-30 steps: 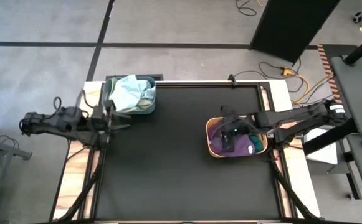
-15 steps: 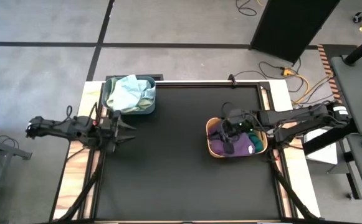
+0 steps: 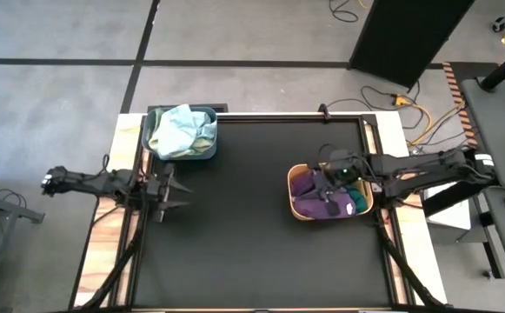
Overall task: Sort towels by color in basket
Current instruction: Return to Home Position
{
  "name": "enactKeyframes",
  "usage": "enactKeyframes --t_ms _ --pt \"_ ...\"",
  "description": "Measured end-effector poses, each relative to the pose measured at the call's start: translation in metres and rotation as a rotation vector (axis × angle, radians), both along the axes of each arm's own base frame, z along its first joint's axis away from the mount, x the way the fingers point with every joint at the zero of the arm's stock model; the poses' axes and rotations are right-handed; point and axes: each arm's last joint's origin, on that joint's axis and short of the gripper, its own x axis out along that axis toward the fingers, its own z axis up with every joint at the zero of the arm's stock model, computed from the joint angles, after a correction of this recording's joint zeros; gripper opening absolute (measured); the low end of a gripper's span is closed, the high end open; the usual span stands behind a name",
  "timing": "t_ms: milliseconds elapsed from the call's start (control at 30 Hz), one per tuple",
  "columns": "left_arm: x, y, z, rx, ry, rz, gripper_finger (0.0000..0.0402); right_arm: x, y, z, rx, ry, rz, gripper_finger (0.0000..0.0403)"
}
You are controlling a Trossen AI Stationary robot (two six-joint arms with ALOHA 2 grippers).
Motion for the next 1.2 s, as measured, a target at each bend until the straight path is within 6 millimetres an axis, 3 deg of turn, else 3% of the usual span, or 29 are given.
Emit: enactKeyframes --t_ms 167,633,1033,1200 --pt "0.001 0.000 -0.018 0.003 0.008 -0.010 0.0152 -0.021 -0.007 -0.010 0.055 -0.038 0.032 0.0034" --pt "0.001 -0.001 -0.018 0.087 -0.028 -0.027 0.0152 -0.046 -0.006 -0.025 0.118 -0.274 -0.003 0.0034" --pt "0.002 -0.002 -0.020 0.050 -0.006 -0.072 0.0152 -0.083 -0.002 -0.076 0.238 -0.387 -0.052 0.0034" --pt "0.004 -0.003 -0.023 0.055 0.033 -0.073 0.0152 -0.085 -0.002 -0.078 0.208 -0.384 -0.042 0.0034"
